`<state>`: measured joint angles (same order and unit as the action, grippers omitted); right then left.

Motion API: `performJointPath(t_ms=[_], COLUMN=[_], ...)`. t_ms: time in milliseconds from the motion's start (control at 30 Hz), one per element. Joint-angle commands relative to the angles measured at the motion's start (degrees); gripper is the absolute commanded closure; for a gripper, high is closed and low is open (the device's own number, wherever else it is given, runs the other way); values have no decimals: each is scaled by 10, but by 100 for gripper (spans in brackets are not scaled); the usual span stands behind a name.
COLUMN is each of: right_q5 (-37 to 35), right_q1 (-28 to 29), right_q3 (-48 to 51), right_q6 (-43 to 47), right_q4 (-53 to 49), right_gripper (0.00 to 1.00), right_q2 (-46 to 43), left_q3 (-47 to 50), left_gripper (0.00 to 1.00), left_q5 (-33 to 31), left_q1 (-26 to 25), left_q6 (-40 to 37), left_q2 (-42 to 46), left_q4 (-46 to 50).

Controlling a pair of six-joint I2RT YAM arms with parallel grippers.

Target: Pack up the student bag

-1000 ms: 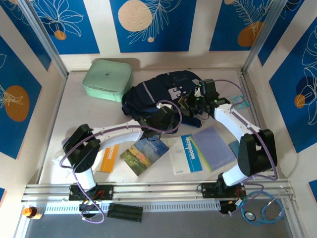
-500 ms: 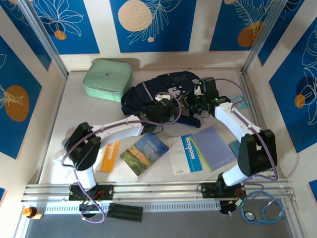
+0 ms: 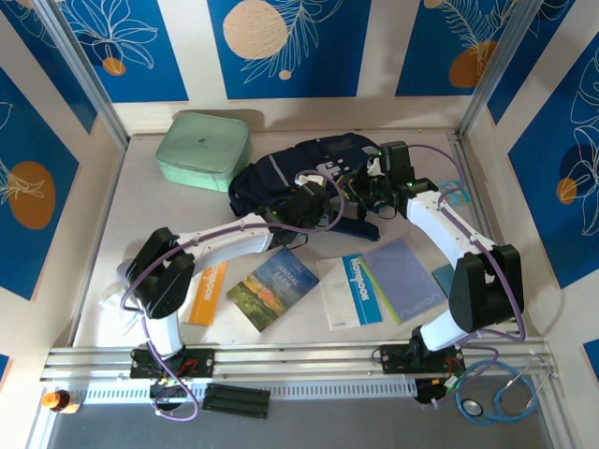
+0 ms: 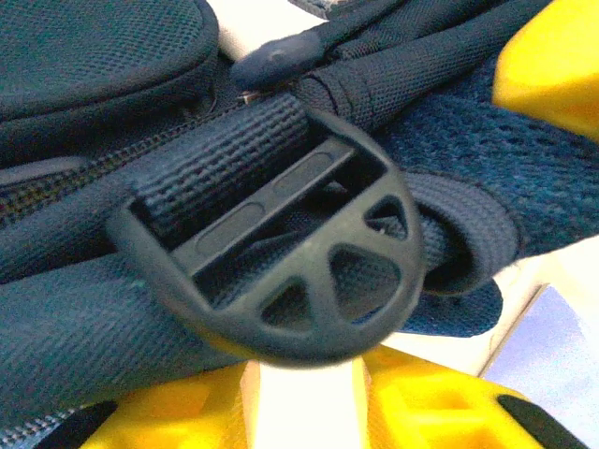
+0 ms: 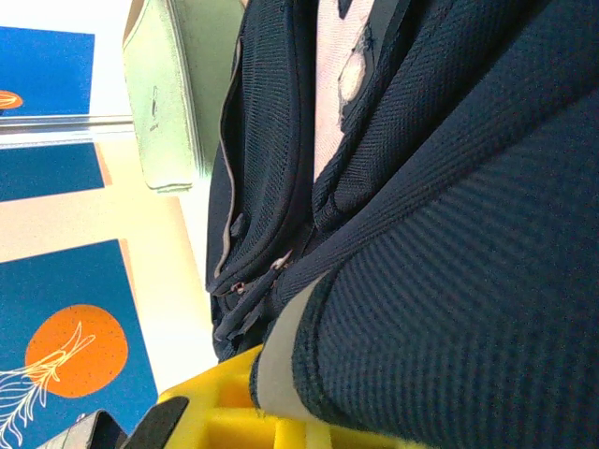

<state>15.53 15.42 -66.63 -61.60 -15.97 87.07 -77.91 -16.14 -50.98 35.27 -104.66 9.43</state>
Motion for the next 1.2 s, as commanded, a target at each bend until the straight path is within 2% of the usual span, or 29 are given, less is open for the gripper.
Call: performJointPath(t_ms=[0,467,633,933,1167], right_q5=[66,69,66,48,37], right_q1=[5,11,10,9,7], right_q3=[-22,-17,-15,-19,-20], right_q6=[-8,-8,-8,3,11], right_q4=[29,35,35,22,16], right_gripper=[96,97,97,97,97], right_q2=[-6,-3,-3,-4,-5], left_q3=[-26,-21,-16,33,103], left_gripper=[69,73,80,100,100], left_q5=[-4,-18,-23,-21,12], left_q1=[9,11,11,15,39], left_q6=[-24,-46,-44,-43,-50], left_q2=[-15,-19,-15,23,92], left_q4=[-8,-48,-53,-49,-24])
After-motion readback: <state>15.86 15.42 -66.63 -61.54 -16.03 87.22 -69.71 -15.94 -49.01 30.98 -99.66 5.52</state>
